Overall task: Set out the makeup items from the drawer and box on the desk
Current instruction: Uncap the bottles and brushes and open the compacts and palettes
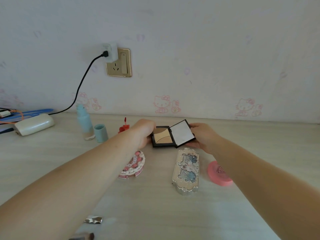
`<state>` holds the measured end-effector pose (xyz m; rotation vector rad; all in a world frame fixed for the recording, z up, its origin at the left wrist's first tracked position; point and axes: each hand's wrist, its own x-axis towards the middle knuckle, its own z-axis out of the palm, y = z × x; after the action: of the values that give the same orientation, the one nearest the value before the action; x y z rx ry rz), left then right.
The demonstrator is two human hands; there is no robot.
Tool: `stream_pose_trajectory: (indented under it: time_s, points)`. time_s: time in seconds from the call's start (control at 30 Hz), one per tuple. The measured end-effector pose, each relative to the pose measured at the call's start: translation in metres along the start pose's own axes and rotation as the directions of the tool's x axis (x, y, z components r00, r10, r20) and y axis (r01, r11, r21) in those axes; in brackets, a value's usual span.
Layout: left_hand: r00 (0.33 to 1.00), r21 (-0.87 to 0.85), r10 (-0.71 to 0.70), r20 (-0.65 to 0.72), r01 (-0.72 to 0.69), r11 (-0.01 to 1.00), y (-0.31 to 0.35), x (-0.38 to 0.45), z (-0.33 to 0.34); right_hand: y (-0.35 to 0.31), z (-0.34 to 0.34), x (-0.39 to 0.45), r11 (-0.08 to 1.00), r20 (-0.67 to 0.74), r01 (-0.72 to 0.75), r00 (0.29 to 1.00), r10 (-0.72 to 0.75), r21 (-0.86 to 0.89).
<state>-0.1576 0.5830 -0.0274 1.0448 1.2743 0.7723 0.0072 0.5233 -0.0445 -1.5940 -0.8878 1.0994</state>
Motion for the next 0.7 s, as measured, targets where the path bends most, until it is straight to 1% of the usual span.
stream_pose_trajectory:
  time_s: [0.07,0.1,0.17,0.23,0.33,0.4,0.43,0.47,0.5,0.57,0.63,0.67,0.7]
  points:
    - [1.0,0.021,0.004,-0.015,-0.004,1.0,0.0,0.001,-0.001,0.001,-0.002,0.0,0.999,0.004,0.006,1.0,-0.006,-0.05]
    - [1.0,0.031,-0.004,-0.016,0.005,1.0,0.0,-0.001,-0.002,0.003,-0.003,0.001,0.994,-0.022,0.01,1.0,-0.012,-0.107]
    - [1.0,0.048,-0.015,-0.018,0.016,0.999,-0.001,-0.001,-0.002,0.004,-0.006,0.005,0.954,-0.082,0.042,0.994,-0.069,-0.297]
    - [1.0,0.05,-0.008,-0.017,0.009,0.999,-0.002,0.0,-0.001,0.005,-0.008,0.008,0.877,-0.095,0.063,0.988,-0.122,-0.476]
    - [1.0,0.07,0.014,-0.005,-0.014,0.997,-0.004,0.005,-0.002,0.01,-0.01,0.008,0.756,-0.07,0.046,0.99,-0.122,-0.653]
    - [1.0,0.11,0.027,0.009,-0.028,0.994,-0.004,0.004,-0.002,0.013,-0.01,0.009,0.662,-0.063,0.053,0.987,-0.151,-0.748]
    - [0.999,0.144,0.029,0.021,-0.032,0.989,-0.004,0.003,-0.002,0.014,-0.01,0.011,0.622,-0.066,0.052,0.984,-0.164,-0.781]
    - [0.999,0.184,0.036,0.03,-0.041,0.982,-0.003,0.002,-0.004,0.014,-0.01,0.011,0.606,-0.08,0.039,0.983,-0.168,-0.795]
    - [0.998,0.213,0.039,0.048,-0.048,0.976,-0.002,-0.001,-0.006,0.014,-0.009,0.011,0.605,-0.097,0.032,0.979,-0.178,-0.796]
    - [0.99,0.257,0.105,0.093,-0.126,0.958,-0.001,-0.007,-0.013,0.013,-0.009,0.009,0.625,-0.126,0.035,0.97,-0.21,-0.78]
    - [0.973,0.274,0.169,0.158,-0.208,0.939,0.0,-0.017,-0.03,0.01,-0.005,0.004,0.671,-0.129,0.09,0.954,-0.27,-0.736]
    - [0.961,0.313,0.209,0.179,-0.257,0.914,0.001,-0.024,-0.041,0.008,0.0,0.0,0.695,-0.118,0.135,0.946,-0.303,-0.706]
    - [0.955,0.372,0.234,0.183,-0.287,0.882,0.001,-0.03,-0.051,0.005,0.004,-0.003,0.691,-0.094,0.183,0.935,-0.342,-0.699]
